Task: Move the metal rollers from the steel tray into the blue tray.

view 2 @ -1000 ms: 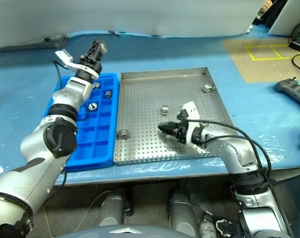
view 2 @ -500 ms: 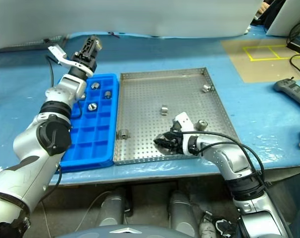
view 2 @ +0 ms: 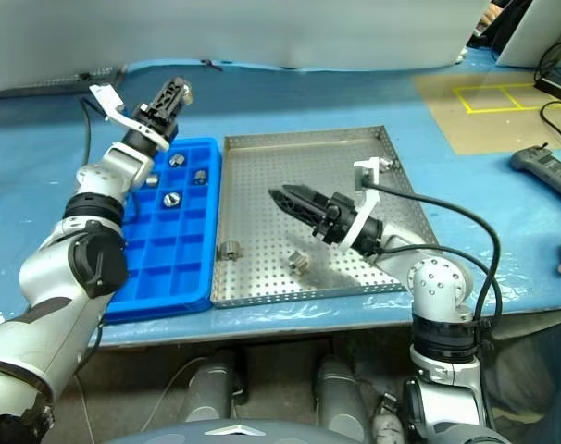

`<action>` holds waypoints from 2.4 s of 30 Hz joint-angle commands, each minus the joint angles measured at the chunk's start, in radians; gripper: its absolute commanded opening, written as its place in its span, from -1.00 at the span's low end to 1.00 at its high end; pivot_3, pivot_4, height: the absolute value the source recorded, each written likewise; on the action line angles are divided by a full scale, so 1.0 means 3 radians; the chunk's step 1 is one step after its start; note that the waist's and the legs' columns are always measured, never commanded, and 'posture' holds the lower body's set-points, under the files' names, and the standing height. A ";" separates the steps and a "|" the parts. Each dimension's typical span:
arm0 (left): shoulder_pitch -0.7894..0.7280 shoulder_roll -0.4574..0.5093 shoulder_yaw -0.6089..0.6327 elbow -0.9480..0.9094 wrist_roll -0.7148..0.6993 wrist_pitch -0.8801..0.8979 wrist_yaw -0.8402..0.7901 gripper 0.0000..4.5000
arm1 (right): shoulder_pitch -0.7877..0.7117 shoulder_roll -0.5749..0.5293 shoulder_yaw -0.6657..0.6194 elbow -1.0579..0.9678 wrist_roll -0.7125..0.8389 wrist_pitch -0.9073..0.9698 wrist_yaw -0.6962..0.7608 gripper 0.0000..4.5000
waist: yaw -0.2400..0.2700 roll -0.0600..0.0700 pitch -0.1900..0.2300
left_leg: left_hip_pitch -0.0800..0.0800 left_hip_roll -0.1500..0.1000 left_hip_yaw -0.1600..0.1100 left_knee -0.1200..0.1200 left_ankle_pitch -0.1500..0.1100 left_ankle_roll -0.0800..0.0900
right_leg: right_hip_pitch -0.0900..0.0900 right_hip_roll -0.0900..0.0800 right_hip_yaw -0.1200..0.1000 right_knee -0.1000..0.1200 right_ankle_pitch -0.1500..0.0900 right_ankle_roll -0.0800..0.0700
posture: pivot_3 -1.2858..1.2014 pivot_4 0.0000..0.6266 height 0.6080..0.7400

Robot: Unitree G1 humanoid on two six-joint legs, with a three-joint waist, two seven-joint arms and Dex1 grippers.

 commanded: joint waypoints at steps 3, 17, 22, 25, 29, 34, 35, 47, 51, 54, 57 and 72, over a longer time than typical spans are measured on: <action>0.0700 0.0267 -0.0408 -0.1383 0.0361 -0.0112 0.0012 -0.38 | -0.0157 -0.0089 0.0202 0.0240 -0.0211 -0.0087 0.0072 0.55 | 0.0010 0.0001 -0.0001 | 0.0002 0.0002 -0.0001 -0.0002 0.0002 -0.0004 | 0.0000 0.0000 -0.0001 0.0002 -0.0001 -0.0001 | -0.02 -0.52 1.00; 0.3066 0.0384 -0.0467 -0.4349 0.1024 -0.0408 0.1067 -0.38 | -0.0981 0.0328 0.0311 0.1622 -0.0947 -0.0648 0.0201 0.55 | 0.0278 0.0000 -0.0001 | -0.0003 0.0006 -0.0012 -0.0013 0.0016 -0.0027 | -0.0006 0.0000 -0.0009 0.0003 -0.0002 -0.0003 | 0.23 -0.52 1.00; 0.3705 0.0256 -0.0444 -0.4777 0.1171 -0.0402 0.1334 -0.38 | -0.1247 0.0466 0.0223 0.2072 -0.1120 -0.0867 0.0195 0.55 | 0.0357 0.0000 -0.0001 | -0.0001 0.0008 -0.0020 -0.0023 0.0015 -0.0026 | -0.0009 0.0000 -0.0009 0.0005 -0.0002 -0.0002 | 0.28 -0.52 1.00; 0.3853 0.0177 -0.0444 -0.4835 0.1234 -0.0415 0.1480 -0.38 | -0.1347 0.0510 0.0174 0.2224 -0.1173 -0.0943 0.0211 0.55 | 0.0394 0.0000 -0.0001 | 0.0003 0.0008 -0.0021 -0.0043 0.0020 -0.0035 | -0.0012 0.0000 -0.0009 0.0005 -0.0010 0.0012 | 0.30 -0.52 1.00; 0.3958 0.0109 -0.0469 -0.4806 0.1308 -0.0410 0.1625 -0.38 | -0.1393 0.0517 0.0163 0.2294 -0.1222 -0.0972 0.0251 0.55 | 0.0457 -0.0001 -0.0001 | 0.0006 0.0009 -0.0027 -0.0050 0.0025 -0.0042 | -0.0013 0.0001 -0.0009 0.0005 -0.0012 0.0015 | 0.29 -0.52 1.00; 0.3994 0.0060 -0.0579 -0.4661 0.1424 -0.0408 0.1718 -0.38 | -0.1364 0.0502 0.0118 0.2264 -0.1252 -0.0972 0.0239 0.55 | 0.0457 -0.0001 -0.0002 | 0.0005 0.0007 -0.0028 -0.0049 0.0025 -0.0042 | -0.0013 0.0001 -0.0008 0.0004 -0.0005 0.0002 | 0.27 -0.52 1.00; 0.3988 0.0059 -0.0603 -0.4641 0.1435 -0.0401 0.1717 -0.38 | -0.1354 0.0503 0.0106 0.2246 -0.1259 -0.0971 0.0230 0.55 | 0.0453 -0.0001 -0.0002 | 0.0005 0.0008 -0.0028 -0.0050 0.0025 -0.0042 | -0.0013 0.0001 -0.0008 0.0004 -0.0005 0.0003 | 0.26 -0.52 1.00; 0.3364 0.0231 -0.0746 -0.4153 0.0841 -0.0330 0.0930 0.73 | -0.1156 0.0394 -0.0046 0.1897 -0.1253 -0.0892 0.0064 0.57 | 0.0443 -0.0001 -0.0002 | 0.0006 0.0008 -0.0013 -0.0049 0.0027 -0.0045 | -0.0015 0.0003 -0.0007 0.0006 -0.0002 -0.0002 | 0.14 -0.52 1.00; 0.2565 0.0426 -0.1202 -0.3664 0.0602 -0.0232 -0.0057 0.73 | -0.0935 0.0267 -0.0178 0.1496 -0.1164 -0.0796 -0.0094 0.57 | 0.0431 0.0001 -0.0004 | 0.0009 0.0002 -0.0003 -0.0046 0.0031 -0.0050 | -0.0013 0.0002 -0.0004 0.0012 0.0001 -0.0002 | 0.03 -0.52 1.00; 0.1889 0.0462 -0.1627 -0.3056 0.0709 -0.0294 -0.0724 0.73 | -0.0726 0.0202 -0.0301 0.1167 -0.1102 -0.0735 -0.0268 0.57 | 0.0388 0.0002 -0.0006 | 0.0015 -0.0001 0.0002 -0.0047 0.0038 -0.0060 | -0.0007 0.0001 -0.0001 0.0013 0.0002 0.0001 | -0.04 -0.52 1.00; 0.1124 0.0403 -0.2126 -0.2251 0.1040 -0.0428 -0.1338 0.73 | -0.0482 0.0158 -0.0427 0.0804 -0.1030 -0.0685 -0.0474 0.57 | 0.0267 0.0001 -0.0009 | 0.0018 -0.0005 0.0002 -0.0045 0.0045 -0.0063 | -0.0006 0.0001 0.0008 0.0013 0.0006 0.0002 | -0.13 -0.52 1.00; -0.0687 0.0286 -0.3945 0.0127 0.2032 -0.1553 -0.2696 0.73 | 0.0230 0.0225 -0.0630 -0.0078 -0.0894 -0.0801 -0.1105 0.57 | -0.0104 0.0000 -0.0010 | 0.0017 -0.0006 0.0010 -0.0047 0.0030 -0.0033 | -0.0008 0.0010 0.0005 0.0002 -0.0001 -0.0012 | -0.32 -0.52 1.00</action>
